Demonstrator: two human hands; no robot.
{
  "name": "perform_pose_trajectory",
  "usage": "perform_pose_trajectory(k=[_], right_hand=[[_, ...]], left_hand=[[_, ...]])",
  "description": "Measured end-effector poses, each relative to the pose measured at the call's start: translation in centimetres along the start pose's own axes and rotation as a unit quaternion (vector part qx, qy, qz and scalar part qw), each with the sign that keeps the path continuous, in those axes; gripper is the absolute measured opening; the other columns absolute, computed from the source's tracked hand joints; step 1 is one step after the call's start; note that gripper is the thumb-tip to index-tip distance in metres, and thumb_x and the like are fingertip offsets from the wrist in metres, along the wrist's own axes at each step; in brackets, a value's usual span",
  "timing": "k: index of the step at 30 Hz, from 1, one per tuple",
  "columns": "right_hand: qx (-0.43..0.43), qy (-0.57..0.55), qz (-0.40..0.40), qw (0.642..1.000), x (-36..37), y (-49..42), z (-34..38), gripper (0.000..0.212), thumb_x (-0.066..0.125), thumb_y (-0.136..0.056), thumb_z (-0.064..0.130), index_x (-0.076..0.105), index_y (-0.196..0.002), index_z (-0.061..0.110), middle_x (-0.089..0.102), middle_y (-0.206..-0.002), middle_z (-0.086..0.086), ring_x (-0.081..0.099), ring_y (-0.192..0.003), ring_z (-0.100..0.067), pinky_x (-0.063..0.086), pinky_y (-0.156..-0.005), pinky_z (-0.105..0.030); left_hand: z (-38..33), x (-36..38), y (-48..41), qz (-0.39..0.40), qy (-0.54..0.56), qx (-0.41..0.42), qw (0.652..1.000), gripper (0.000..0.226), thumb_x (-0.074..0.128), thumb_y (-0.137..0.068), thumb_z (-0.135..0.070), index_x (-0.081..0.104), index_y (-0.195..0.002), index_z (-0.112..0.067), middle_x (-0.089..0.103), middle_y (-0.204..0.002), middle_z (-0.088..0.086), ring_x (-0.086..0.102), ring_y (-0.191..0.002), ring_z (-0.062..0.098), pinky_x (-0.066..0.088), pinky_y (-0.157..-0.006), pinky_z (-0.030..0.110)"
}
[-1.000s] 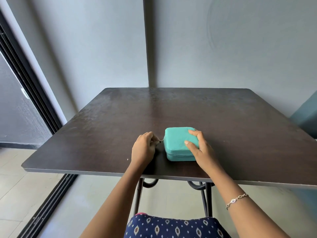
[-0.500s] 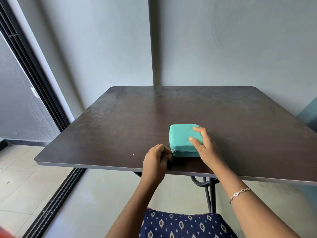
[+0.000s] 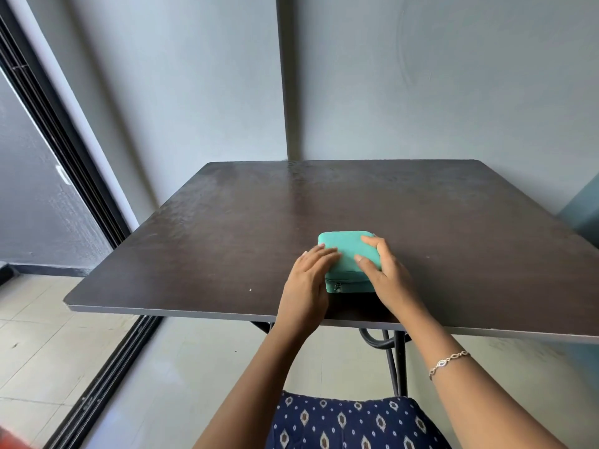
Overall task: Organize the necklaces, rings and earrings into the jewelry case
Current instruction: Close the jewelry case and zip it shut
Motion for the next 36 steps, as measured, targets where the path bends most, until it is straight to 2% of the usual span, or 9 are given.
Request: perform_pose_trajectory(k=[3,6,10,13,18,22,24,30,36], right_hand=[[-0.019,0.003,-0.012,1.0,0.2,0.2,-0.3,0.041,0.048,-0.093,0.034,0.042,-0.131,0.019,0.047,-0.136,0.001,0.047,-0.12,-0.02,0.032,-0.084,-0.018],[-0.06,-0.002,-0.114,0.992,0.0,1.6,0.3,0.052,0.045,-0.086,0.046,0.047,-0.124,0.011,0.052,-0.124,-0.007,0.049,-0.112,-0.02,0.036,-0.086,-0.019],[-0.154,0.058,-0.254,0.953,0.9,5.7,1.6,0.016,0.05,-0.085,0.024,0.056,-0.086,0.009,0.055,-0.089,-0.005,0.053,-0.083,-0.022,0.045,-0.072,-0.033],[-0.141,0.156,-0.232,0.95,2.8,7.1,2.0,0.01,0.059,-0.078,0.022,0.058,-0.075,0.013,0.057,-0.077,-0.003,0.053,-0.073,-0.024,0.044,-0.063,-0.032],[-0.088,0.29,-0.199,0.932,4.1,6.3,1.9,0.023,0.078,-0.068,0.03,0.061,-0.068,0.014,0.058,-0.069,-0.005,0.056,-0.066,-0.028,0.044,-0.054,-0.035],[-0.055,0.307,-0.209,0.927,4.6,6.1,2.3,0.037,0.046,-0.081,0.046,0.061,-0.065,0.016,0.058,-0.068,-0.003,0.056,-0.064,-0.027,0.042,-0.054,-0.034],[-0.045,0.289,-0.227,0.929,4.8,6.1,2.4,0.04,0.041,-0.081,0.048,0.06,-0.066,0.017,0.058,-0.067,-0.002,0.055,-0.063,-0.026,0.04,-0.054,-0.033],[-0.036,0.243,-0.254,0.935,5.1,6.2,2.1,0.016,0.077,-0.07,0.023,0.062,-0.067,0.016,0.06,-0.067,-0.002,0.056,-0.063,-0.027,0.037,-0.059,-0.032],[-0.02,0.278,-0.259,0.925,5.2,6.1,2.3,0.036,0.044,-0.073,0.05,0.058,-0.065,0.018,0.059,-0.067,-0.001,0.055,-0.066,-0.026,0.034,-0.064,-0.034]], left_hand=[[0.0,0.2,-0.2,0.024,0.03,-0.034,0.999,0.048,0.03,-0.078,0.0,0.066,-0.108,-0.006,0.063,-0.119,0.002,0.048,-0.124,0.014,0.036,-0.102,0.02],[0.2,0.1,-0.7,0.015,0.058,-0.062,0.996,0.044,0.033,-0.077,-0.001,0.069,-0.101,-0.006,0.065,-0.113,0.0,0.049,-0.118,0.009,0.036,-0.099,0.015],[0.7,0.3,-1.1,0.012,0.066,-0.073,0.995,0.047,0.035,-0.072,0.01,0.071,-0.096,-0.008,0.061,-0.105,-0.012,0.053,-0.114,0.011,0.035,-0.093,0.003],[0.5,0.2,-1.3,0.012,0.074,-0.076,0.994,0.051,0.03,-0.065,0.001,0.071,-0.094,-0.008,0.06,-0.102,-0.014,0.053,-0.111,0.009,0.033,-0.089,0.0],[0.5,0.3,-1.1,0.007,0.117,-0.079,0.99,0.045,0.033,-0.071,-0.006,0.072,-0.093,-0.005,0.062,-0.102,-0.011,0.052,-0.112,0.01,0.037,-0.093,0.007],[0.4,0.6,-1.0,-0.008,0.141,-0.092,0.986,0.046,0.034,-0.074,-0.028,0.071,-0.089,-0.005,0.067,-0.101,-0.003,0.053,-0.11,0.01,0.04,-0.092,0.013],[0.4,0.8,-0.9,-0.019,0.138,-0.09,0.986,0.052,0.032,-0.075,-0.038,0.071,-0.089,-0.006,0.068,-0.1,-0.001,0.054,-0.109,0.01,0.04,-0.091,0.012],[0.5,1.1,-0.9,-0.033,0.117,-0.094,0.988,0.059,0.03,-0.083,-0.049,0.072,-0.088,-0.007,0.069,-0.098,0.001,0.054,-0.107,0.011,0.043,-0.087,0.022],[0.4,1.1,-1.0,-0.045,0.109,-0.096,0.988,0.061,0.028,-0.085,-0.053,0.072,-0.084,-0.011,0.066,-0.09,-0.003,0.055,-0.096,0.013,0.042,-0.078,0.021]])
Point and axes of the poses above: each hand's wrist, its own y-axis away from the middle knuckle, its own x-axis out of the palm, z = x × y, the point moved 3 cm from there along -y, towards the middle knuckle
